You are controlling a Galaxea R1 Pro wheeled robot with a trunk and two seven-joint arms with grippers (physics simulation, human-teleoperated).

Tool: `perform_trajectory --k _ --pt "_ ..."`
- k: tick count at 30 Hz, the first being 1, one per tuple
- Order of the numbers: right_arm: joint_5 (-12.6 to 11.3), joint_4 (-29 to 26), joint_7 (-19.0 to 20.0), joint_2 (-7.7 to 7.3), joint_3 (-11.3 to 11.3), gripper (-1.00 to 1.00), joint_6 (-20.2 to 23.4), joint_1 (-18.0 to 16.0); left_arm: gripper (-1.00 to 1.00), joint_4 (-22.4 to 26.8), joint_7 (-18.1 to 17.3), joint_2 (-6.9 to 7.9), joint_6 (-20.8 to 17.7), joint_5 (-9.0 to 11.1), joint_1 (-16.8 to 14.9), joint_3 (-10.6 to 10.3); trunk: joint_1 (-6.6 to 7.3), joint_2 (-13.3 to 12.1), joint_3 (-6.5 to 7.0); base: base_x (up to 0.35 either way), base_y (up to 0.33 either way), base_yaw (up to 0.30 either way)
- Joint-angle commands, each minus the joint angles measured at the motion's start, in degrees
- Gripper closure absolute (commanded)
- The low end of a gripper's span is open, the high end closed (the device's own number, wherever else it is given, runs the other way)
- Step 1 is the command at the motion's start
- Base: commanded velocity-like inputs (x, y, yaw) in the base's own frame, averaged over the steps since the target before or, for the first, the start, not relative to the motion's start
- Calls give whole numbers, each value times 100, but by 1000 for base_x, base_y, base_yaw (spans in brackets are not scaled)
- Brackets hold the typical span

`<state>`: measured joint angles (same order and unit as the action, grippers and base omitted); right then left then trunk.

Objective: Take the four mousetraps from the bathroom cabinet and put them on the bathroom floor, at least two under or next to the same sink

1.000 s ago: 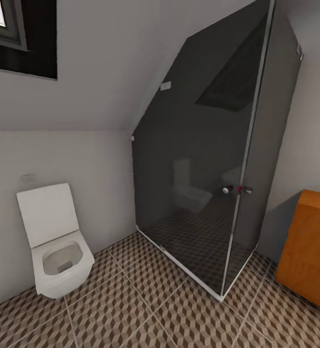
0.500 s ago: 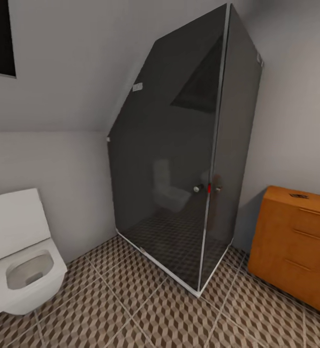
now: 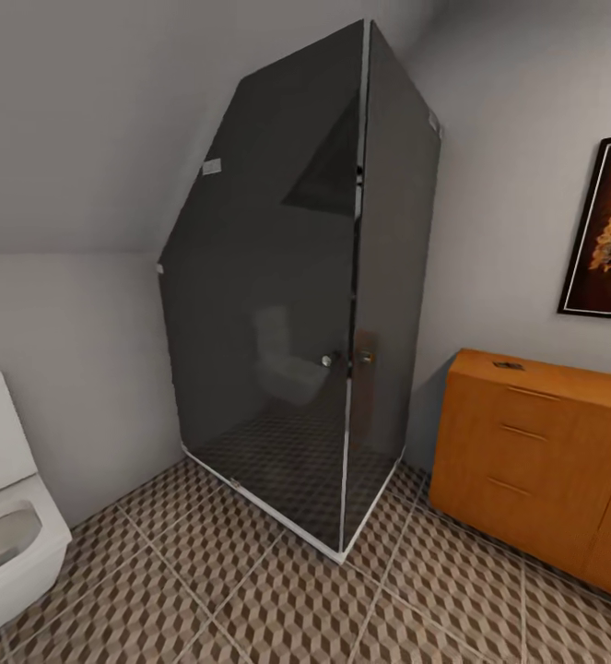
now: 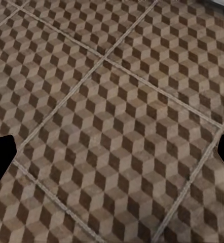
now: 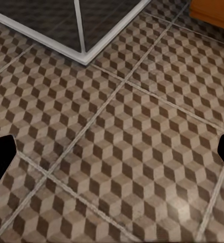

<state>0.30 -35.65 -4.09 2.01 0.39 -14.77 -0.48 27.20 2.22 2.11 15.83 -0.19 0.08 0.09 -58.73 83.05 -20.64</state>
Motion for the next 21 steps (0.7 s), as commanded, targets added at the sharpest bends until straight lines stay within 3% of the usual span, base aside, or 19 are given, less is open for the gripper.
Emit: perform_trajectory --k 1,21 --pt "3 6 -21 1 5 -100 -17 -4 -100 5 15 0 12 -4 1 0 0 3 -3 0 -119 -218" --pt "4 6 -21 3 5 -100 -17 -4 -100 5 15 0 9 -3 1 0 0 3 20 0 -112 -218"
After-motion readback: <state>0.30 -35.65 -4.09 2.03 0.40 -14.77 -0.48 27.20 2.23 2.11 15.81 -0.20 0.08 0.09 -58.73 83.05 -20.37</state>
